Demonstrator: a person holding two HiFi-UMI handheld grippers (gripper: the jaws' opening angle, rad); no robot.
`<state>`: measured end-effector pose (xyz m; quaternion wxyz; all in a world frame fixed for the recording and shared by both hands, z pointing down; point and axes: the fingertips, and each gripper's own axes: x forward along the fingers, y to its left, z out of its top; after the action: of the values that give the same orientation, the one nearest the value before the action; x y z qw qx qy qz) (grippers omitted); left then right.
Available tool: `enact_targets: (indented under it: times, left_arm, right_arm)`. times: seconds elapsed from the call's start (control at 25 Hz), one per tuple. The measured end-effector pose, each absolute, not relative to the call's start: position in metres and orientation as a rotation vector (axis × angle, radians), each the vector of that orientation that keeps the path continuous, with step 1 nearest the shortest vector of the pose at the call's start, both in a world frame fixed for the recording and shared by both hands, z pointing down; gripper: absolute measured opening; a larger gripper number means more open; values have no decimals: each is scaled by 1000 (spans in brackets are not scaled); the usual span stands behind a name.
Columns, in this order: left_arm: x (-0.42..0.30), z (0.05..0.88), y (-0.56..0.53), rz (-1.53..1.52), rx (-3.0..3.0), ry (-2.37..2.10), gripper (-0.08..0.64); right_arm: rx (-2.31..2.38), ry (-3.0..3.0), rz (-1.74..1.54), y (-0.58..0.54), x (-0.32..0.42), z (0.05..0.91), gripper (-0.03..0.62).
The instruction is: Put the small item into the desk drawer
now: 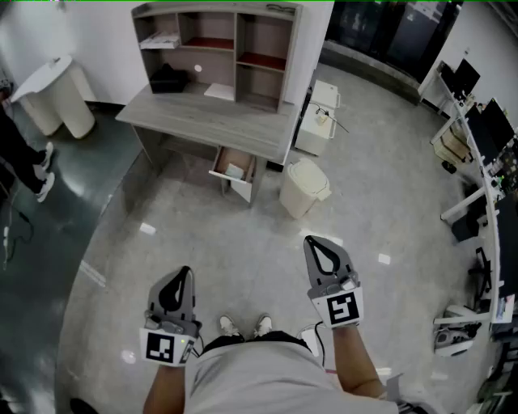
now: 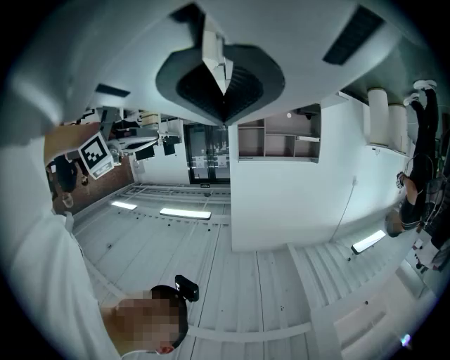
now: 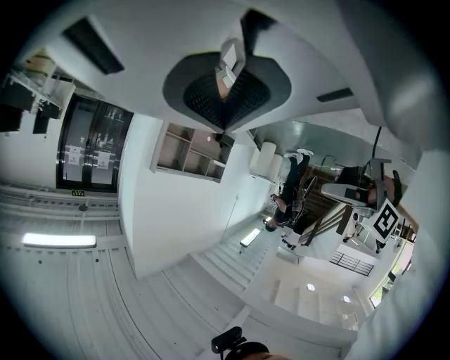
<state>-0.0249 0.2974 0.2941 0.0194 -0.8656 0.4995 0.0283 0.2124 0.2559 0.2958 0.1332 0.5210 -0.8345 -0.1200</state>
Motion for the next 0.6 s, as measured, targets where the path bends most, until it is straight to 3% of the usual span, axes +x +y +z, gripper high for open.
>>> enact_targets:
  times: [0.6]
  left_arm:
    - [-25,299,327,64,-2617,1650,17]
  right_arm:
    - [1422,-2531,-287,269,213,300,21]
